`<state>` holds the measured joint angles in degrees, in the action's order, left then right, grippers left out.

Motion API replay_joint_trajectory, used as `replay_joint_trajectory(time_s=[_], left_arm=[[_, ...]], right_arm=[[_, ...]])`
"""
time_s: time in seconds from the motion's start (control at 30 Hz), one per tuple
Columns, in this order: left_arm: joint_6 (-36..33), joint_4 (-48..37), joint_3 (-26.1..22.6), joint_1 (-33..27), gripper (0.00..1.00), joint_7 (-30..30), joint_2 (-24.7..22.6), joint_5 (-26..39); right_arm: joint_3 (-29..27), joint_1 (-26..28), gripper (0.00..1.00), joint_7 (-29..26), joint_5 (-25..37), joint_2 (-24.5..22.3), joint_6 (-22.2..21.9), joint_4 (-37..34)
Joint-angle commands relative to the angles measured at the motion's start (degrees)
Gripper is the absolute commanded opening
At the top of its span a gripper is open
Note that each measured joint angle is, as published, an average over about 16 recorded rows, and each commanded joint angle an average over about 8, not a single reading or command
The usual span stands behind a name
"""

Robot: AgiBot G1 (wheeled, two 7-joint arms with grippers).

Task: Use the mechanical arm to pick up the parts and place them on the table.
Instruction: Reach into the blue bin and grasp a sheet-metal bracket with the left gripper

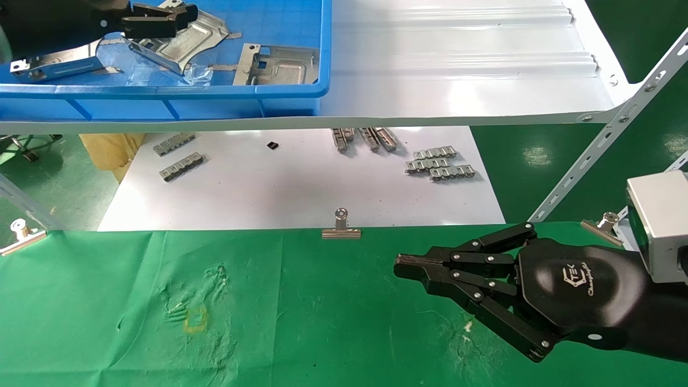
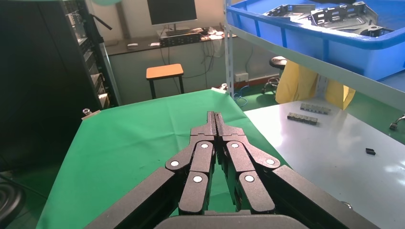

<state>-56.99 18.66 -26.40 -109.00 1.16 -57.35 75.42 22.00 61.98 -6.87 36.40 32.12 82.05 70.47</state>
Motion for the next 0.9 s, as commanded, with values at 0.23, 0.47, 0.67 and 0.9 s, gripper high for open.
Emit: replay_joint_trajectory(time_s=[0.23, 0.47, 0.67, 0.9], left_arm=[[5.83, -10.94, -2.36, -5.60, 0.00, -2.96, -4.44, 4.52], [7.62, -15.18, -2.47, -7.46, 0.00, -3.11, -5.89, 4.78], [9.04, -17.48, -2.10, -8.10, 0.00, -1.87, -6.73, 4.28], [10.31, -18.87, -1.54, -8.29, 0.00, -0.12, -7.15, 3.46]], right_arm=[[0.00, 0.00, 1.00, 0.00, 0.00, 0.00, 0.00, 0.00], [0.00, 0.00, 1.00, 0.00, 0.00, 0.00, 0.00, 0.00], [0.00, 0.00, 1.00, 0.00, 0.00, 0.00, 0.00, 0.00], [0.00, 0.00, 1.00, 0.00, 0.00, 0.00, 0.00, 0.00]])
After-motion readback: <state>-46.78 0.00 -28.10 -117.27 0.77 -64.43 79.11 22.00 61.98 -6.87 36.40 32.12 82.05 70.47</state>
